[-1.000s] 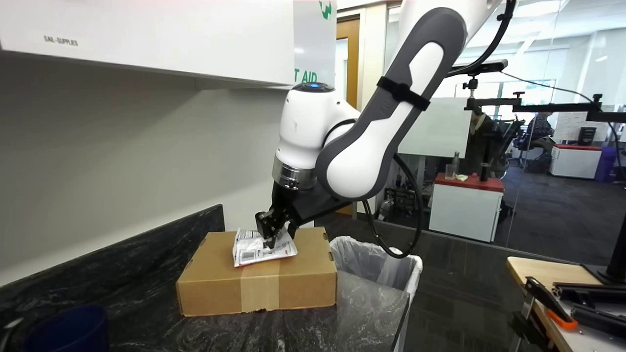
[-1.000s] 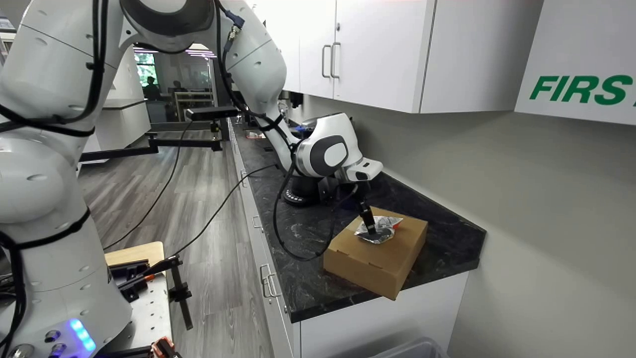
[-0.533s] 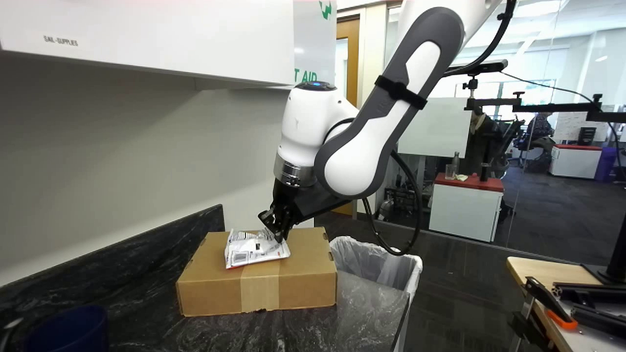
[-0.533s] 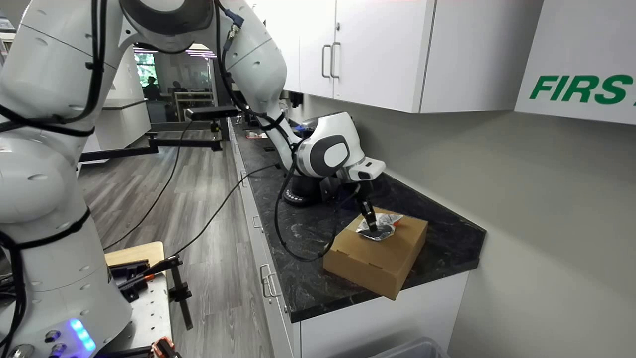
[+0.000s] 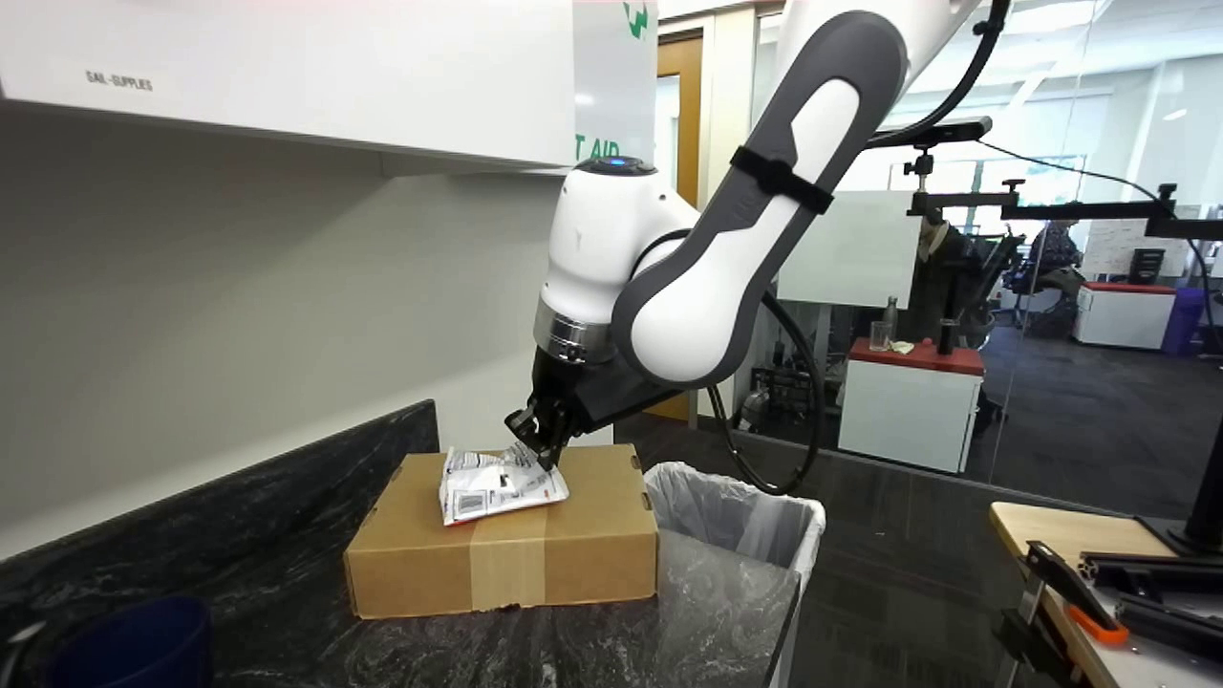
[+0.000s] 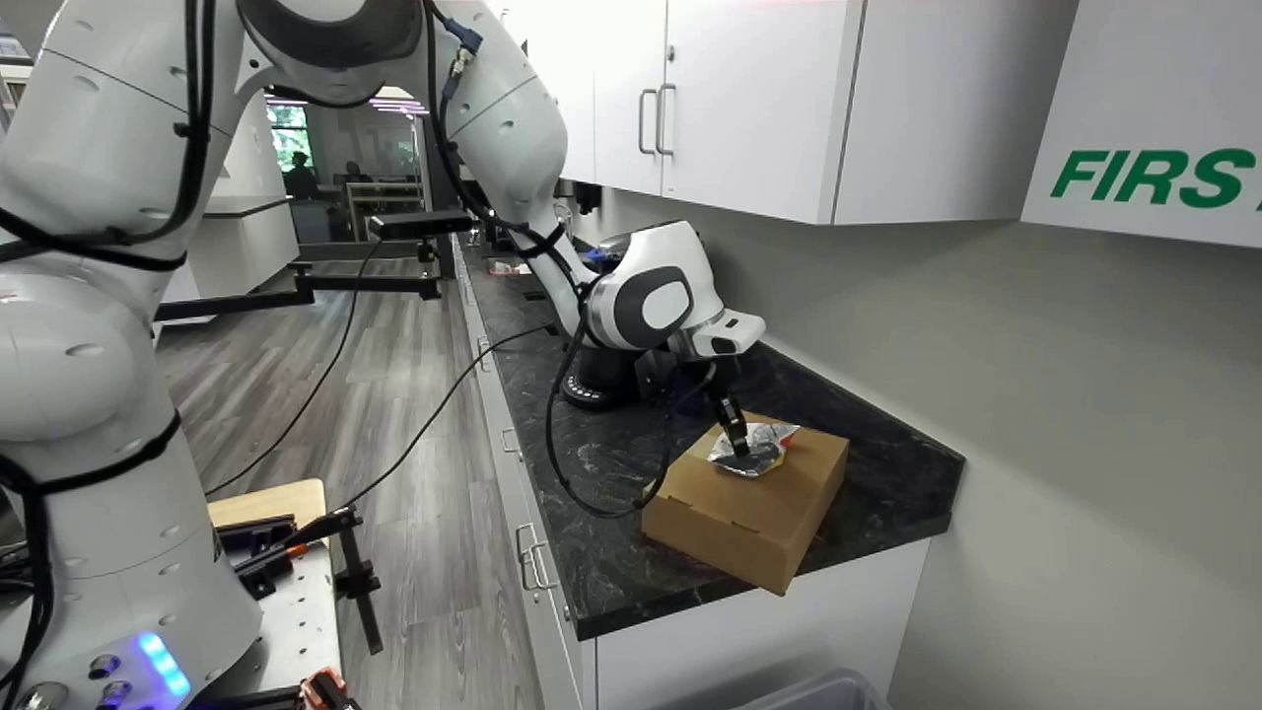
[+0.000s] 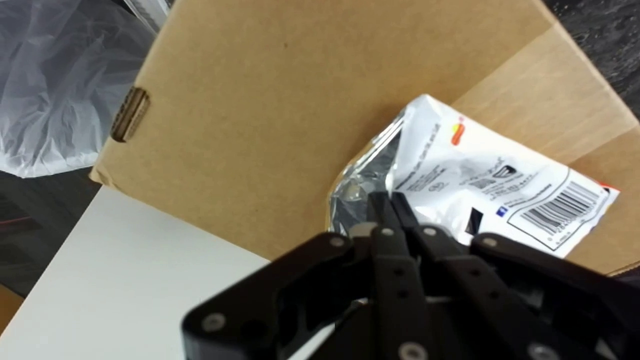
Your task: Throw the paper, can, and packet in the bin
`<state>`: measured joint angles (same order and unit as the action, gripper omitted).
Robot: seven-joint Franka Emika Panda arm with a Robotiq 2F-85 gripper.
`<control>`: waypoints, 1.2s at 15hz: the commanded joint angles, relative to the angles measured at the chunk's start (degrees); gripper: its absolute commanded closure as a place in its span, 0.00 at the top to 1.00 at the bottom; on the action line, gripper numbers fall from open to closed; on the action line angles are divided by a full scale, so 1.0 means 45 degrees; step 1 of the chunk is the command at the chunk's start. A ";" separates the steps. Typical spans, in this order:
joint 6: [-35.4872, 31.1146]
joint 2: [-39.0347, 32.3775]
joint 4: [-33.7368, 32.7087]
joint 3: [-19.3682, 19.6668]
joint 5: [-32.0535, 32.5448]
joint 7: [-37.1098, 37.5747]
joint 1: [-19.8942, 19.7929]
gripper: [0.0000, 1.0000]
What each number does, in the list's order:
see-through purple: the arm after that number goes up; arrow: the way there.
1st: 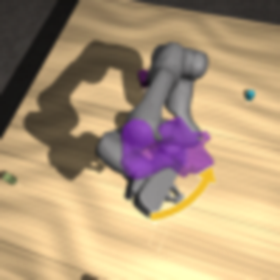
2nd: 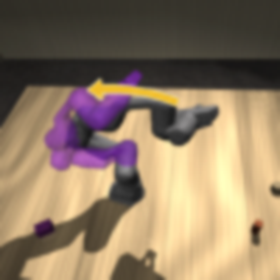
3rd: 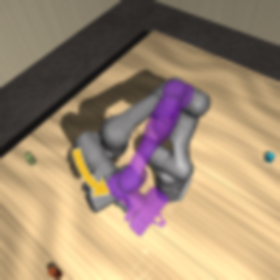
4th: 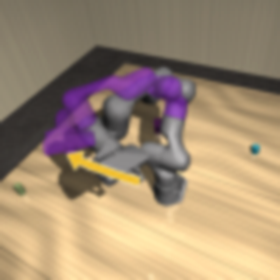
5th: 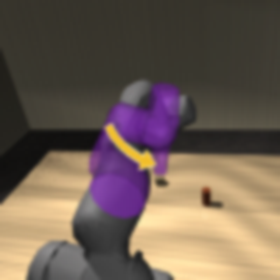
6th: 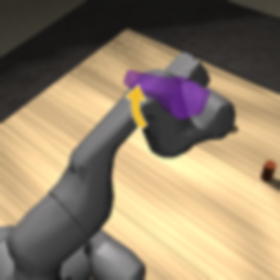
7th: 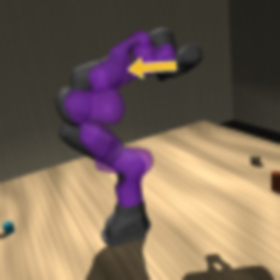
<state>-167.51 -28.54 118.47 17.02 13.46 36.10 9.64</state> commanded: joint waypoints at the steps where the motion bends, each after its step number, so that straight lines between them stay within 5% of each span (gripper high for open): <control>1: 0.0537 0.0277 0.0170 0.0704 -0.0075 -0.0252 0.0789 0.01; 10: 0.2139 0.0856 0.0515 0.1510 0.2191 -0.0039 0.2461 0.01; 18: 0.2350 0.1457 0.0348 0.1495 0.4063 0.0315 0.2704 0.01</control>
<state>-159.50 -25.45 118.56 22.45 28.24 36.01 20.67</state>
